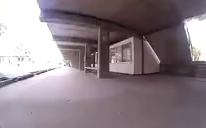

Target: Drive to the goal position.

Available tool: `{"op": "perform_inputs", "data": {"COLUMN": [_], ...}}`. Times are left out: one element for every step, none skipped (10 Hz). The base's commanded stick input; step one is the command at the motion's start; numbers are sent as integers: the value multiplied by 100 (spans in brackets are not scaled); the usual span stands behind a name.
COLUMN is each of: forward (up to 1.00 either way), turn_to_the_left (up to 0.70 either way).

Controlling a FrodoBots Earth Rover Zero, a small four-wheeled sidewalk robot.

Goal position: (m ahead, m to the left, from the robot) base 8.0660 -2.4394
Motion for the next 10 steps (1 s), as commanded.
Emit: {"op": "perform_inputs", "data": {"forward": [50, 50, 50, 50, 50, 50, 50, 50, 50, 50], "turn_to_the_left": [0, 0, 0, 0, 0, 0, 0, 0, 0, 0]}}
